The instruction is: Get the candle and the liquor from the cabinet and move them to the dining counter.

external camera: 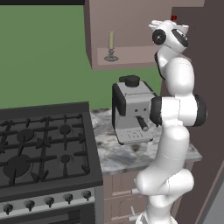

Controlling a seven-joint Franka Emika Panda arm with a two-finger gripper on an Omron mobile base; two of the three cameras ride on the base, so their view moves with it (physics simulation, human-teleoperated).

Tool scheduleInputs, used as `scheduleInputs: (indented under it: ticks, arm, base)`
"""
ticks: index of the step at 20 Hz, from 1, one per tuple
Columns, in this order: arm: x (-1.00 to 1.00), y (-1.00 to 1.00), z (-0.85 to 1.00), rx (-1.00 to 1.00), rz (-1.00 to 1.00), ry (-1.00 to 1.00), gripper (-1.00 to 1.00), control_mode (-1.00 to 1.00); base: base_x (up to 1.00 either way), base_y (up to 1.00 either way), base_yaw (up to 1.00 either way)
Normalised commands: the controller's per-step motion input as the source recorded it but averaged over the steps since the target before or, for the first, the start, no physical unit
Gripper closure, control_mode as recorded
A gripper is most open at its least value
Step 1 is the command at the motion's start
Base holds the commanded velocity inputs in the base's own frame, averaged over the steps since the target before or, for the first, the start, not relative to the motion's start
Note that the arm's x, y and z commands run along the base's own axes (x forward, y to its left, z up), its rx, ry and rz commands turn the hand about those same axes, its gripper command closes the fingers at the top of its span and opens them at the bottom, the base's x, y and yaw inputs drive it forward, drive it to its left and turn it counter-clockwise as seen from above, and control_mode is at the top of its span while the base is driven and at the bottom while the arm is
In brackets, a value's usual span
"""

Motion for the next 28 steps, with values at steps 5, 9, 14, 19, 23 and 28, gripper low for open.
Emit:
scheduleInputs:
  ticks: [5,9,14,19,23,28]
  arm:
    - [0.0,0.0,0.03,0.0,-0.05,0.04,-1.0,-1.0]
    - [0.0,0.0,0.0,0.0,-0.03,0.02,-1.0,-1.0]
    - [0.0,0.0,0.0,0.0,0.0,0.01,-1.0,-1.0]
    - [0.0,0.0,0.0,0.0,0.0,0.0,-1.0,-1.0]
    - [0.03,-0.02,0.0,0.0,0.0,0.0,-1.0,-1.0]
    - [0.02,-0.05,0.0,0.0,0.0,0.0,1.0,-1.0]
  base:
    - [0.0,0.0,0.0]
    - [0.0,0.0,0.0]
    - [0.0,0.0,0.0]
    - [0.0,0.0,0.0]
    - [0.0,0.0,0.0]
    - [0.0,0.0,0.0]
